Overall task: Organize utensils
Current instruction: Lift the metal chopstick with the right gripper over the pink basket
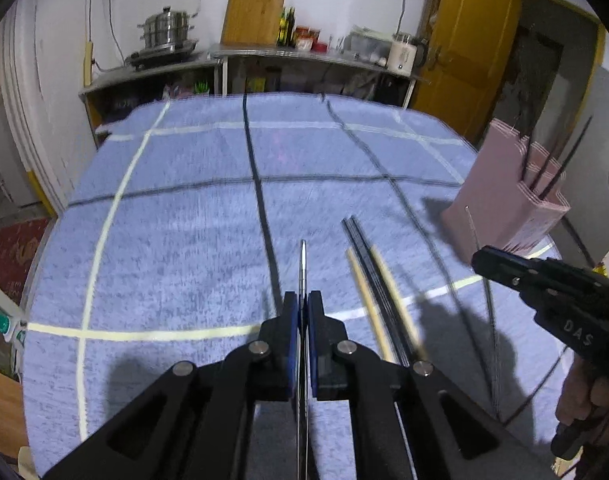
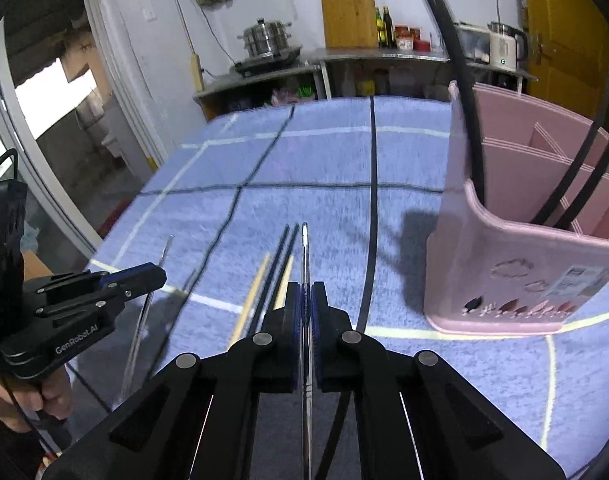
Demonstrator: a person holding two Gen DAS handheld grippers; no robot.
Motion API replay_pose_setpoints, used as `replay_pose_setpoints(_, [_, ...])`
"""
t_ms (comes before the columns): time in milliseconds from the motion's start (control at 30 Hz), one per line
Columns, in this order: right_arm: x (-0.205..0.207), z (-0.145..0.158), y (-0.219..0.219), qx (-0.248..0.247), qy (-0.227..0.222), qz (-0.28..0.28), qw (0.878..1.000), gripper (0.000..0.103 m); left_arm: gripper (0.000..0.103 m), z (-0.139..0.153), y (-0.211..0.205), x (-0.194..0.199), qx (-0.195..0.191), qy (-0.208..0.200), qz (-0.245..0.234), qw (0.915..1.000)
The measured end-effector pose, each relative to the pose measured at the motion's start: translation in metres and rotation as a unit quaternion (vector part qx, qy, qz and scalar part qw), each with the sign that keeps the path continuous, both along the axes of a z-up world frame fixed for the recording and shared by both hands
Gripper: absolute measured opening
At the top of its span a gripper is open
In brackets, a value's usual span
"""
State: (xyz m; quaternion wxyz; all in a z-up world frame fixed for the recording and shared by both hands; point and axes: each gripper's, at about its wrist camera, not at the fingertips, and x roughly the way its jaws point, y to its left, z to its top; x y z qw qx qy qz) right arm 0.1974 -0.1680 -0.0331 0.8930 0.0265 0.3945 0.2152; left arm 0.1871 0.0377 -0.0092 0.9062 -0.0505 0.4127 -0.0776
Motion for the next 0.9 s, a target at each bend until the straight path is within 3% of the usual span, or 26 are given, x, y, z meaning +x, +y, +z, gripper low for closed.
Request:
replay_pose_setpoints(400, [-0.030, 0.051, -0.026, 0.024, -0.049, -0.014, 0.998, 0.005, 0.005, 0.066, 0.002, -0.027, -0.021, -0.065, -0.013, 0.9976])
replay_pose_setpoints(900, [-0.052, 0.074, -0.052, 0.041, -0.075, -0.029, 0.996, 0.005, 0.005, 0.096, -0.022, -0.035, -0.041, -0.087, -0.039, 0.9946])
